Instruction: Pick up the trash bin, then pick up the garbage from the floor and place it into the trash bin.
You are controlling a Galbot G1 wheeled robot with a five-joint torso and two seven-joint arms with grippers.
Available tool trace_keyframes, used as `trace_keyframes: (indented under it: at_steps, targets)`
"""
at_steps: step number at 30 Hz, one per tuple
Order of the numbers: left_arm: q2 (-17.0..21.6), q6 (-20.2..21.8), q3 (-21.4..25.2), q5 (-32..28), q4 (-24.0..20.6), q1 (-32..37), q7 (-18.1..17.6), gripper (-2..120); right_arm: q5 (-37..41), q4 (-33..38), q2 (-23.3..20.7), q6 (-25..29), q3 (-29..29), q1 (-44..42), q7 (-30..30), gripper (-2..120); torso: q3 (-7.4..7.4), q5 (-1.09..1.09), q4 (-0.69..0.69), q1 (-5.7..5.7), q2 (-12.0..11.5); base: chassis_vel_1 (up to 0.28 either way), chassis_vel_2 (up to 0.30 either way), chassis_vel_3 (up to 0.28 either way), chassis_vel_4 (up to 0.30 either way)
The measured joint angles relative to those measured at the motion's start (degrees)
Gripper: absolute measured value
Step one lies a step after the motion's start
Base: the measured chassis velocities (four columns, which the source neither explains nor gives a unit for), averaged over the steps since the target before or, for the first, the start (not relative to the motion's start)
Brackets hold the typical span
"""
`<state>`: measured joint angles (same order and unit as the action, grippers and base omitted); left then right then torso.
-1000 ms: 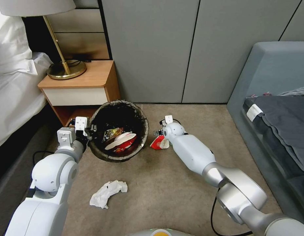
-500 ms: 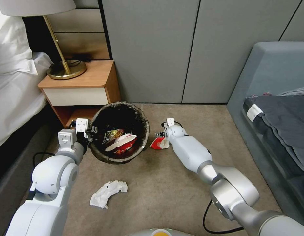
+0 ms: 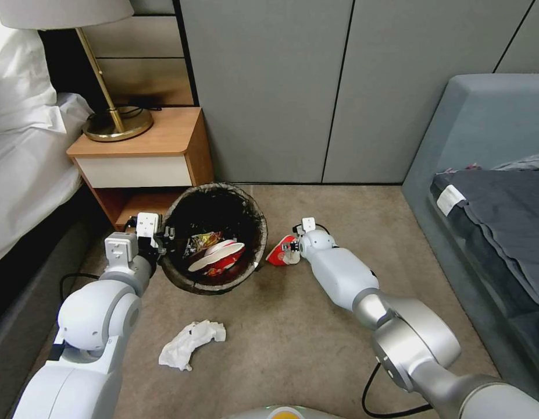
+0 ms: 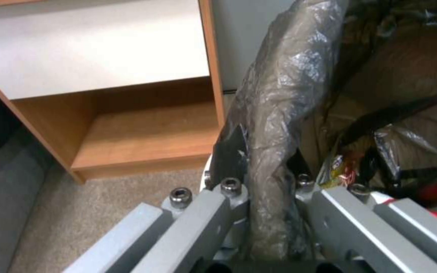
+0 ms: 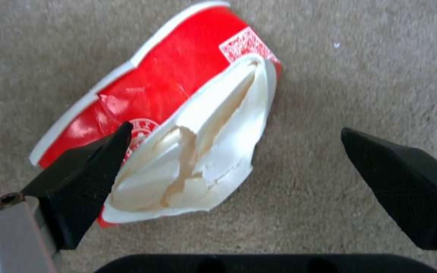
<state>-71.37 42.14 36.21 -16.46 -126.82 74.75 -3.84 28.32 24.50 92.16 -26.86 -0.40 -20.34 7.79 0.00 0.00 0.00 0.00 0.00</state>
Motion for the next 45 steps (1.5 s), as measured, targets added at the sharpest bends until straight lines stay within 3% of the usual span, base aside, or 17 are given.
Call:
trace_keyframes:
  at_steps: [9, 12, 37, 45]
  targets:
    - [-0.1, 0.0, -0.1, 0.3, 0.0, 0.1, 0.2, 0, -0.9, -0.8, -0.1, 0.5, 0.2, -0.7, -1.3, 100, 0.00, 0.00, 0.00, 0.00, 0.0, 0.000, 0.000, 0.000, 0.000]
    - [-0.1, 0.0, -0.1, 0.3, 0.1, 0.0, 0.3, 0, -0.9, -0.3, 0.0, 0.2, 0.2, -1.0, -1.6, 94, 0.00, 0.00, 0.00, 0.00, 0.0, 0.000, 0.000, 0.000, 0.000]
    - [-0.2, 0.0, -0.3, 0.3, 0.9, -1.1, 0.3, 0, -1.4, 1.7, 0.0, -1.1, -0.3, -1.2, -1.7, 1, 0.00, -0.01, 0.00, 0.00, 0.0, 0.000, 0.000, 0.000, 0.000]
    - [-0.1, 0.0, -0.3, 0.2, 0.8, -1.2, 0.2, 0, -1.7, 2.3, 0.0, -1.3, -0.3, -1.2, -1.5, 0, 0.00, -0.01, 0.00, 0.00, 0.0, 0.000, 0.000, 0.000, 0.000]
